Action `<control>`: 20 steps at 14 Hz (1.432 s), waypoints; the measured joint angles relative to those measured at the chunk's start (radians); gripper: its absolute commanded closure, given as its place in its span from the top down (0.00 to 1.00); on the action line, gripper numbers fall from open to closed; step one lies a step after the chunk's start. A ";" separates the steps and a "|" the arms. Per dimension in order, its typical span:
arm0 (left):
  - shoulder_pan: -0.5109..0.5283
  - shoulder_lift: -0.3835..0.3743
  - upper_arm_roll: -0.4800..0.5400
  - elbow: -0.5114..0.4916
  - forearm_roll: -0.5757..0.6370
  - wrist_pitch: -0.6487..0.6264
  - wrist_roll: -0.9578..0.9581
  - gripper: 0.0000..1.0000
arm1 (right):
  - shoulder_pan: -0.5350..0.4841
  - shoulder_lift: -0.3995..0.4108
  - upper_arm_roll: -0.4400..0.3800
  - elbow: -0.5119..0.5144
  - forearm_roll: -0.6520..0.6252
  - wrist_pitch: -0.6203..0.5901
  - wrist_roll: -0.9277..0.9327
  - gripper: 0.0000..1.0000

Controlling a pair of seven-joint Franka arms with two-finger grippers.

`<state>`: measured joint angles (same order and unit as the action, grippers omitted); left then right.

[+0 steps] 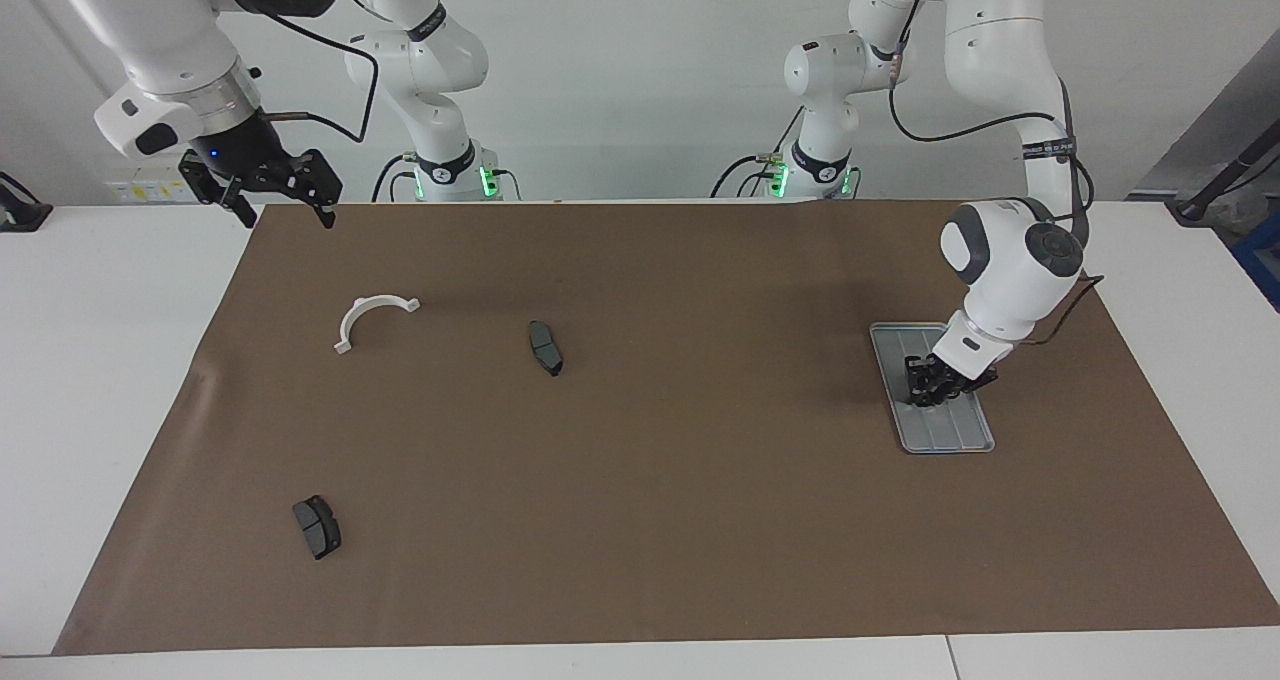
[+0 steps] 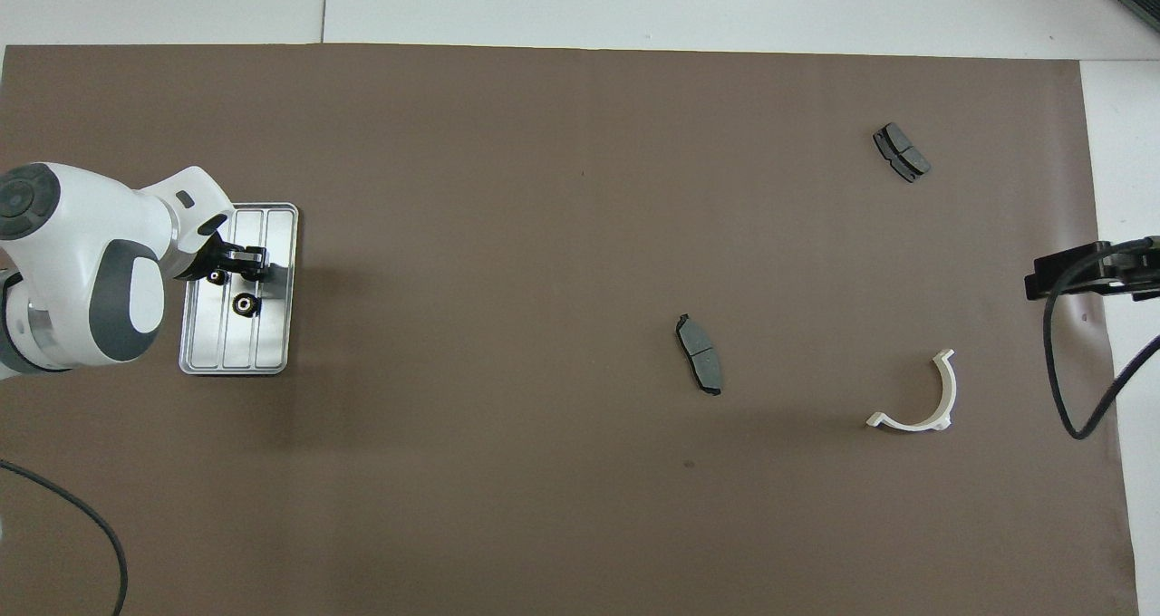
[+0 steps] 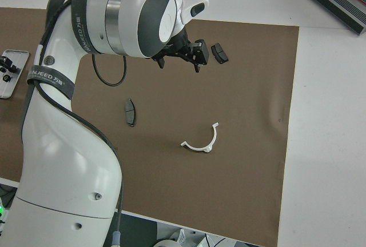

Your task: Place bearing gear from tray to pile

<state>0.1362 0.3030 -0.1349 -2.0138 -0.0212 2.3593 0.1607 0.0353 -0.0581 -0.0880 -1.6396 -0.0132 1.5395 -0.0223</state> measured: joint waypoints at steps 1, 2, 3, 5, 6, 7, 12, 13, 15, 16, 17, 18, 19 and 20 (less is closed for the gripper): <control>0.000 0.000 0.000 0.000 0.000 0.000 0.000 0.26 | 0.000 0.000 0.000 0.000 0.000 0.000 0.000 1.00; 0.000 0.000 0.000 0.000 0.000 0.000 0.000 0.24 | 0.000 0.000 0.000 0.000 0.000 0.000 0.000 1.00; 0.000 0.000 0.000 0.000 0.000 0.000 0.000 0.23 | 0.000 0.000 0.000 0.000 0.000 0.000 0.000 1.00; 0.000 0.000 0.000 0.000 0.000 0.000 0.000 0.12 | 0.000 0.000 0.000 0.000 0.000 0.000 0.000 1.00; 0.000 0.000 0.000 0.000 0.000 0.000 0.000 0.07 | 0.000 0.000 0.000 0.000 0.000 0.000 0.000 1.00; 0.000 0.000 0.000 0.000 0.000 0.000 0.000 0.01 | 0.000 0.000 0.000 0.000 0.000 0.000 0.000 1.00; 0.000 0.000 0.000 0.000 0.000 -0.001 0.000 0.00 | 0.000 0.000 0.000 0.000 0.000 0.000 0.000 1.00; 0.000 0.000 0.000 0.000 0.000 -0.001 0.000 0.00 | 0.000 0.000 0.000 0.000 0.000 0.000 0.000 1.00; 0.000 0.000 0.000 0.000 0.000 -0.001 0.000 0.00 | 0.000 0.000 0.000 0.000 0.000 0.000 0.000 1.00; 0.000 0.000 0.000 0.001 0.000 -0.001 0.000 0.00 | 0.000 0.000 0.000 0.000 0.000 0.000 0.000 1.00; 0.000 0.000 0.000 0.003 0.000 -0.001 0.000 0.00 | 0.000 0.000 0.000 0.000 0.000 0.000 0.000 1.00; 0.000 -0.001 0.000 0.008 0.000 -0.003 0.000 0.00 | 0.000 0.000 0.000 0.000 0.000 0.000 0.000 1.00; 0.000 -0.001 -0.002 0.018 0.000 -0.010 0.001 0.00 | 0.000 0.000 0.000 0.000 0.000 0.000 0.000 1.00; -0.001 -0.001 -0.004 0.038 0.000 -0.031 0.001 0.00 | 0.000 0.000 0.000 0.000 0.000 0.000 0.000 1.00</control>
<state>0.1356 0.3019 -0.1392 -1.9759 -0.0212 2.3279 0.1613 0.0353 -0.0581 -0.0880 -1.6396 -0.0132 1.5395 -0.0223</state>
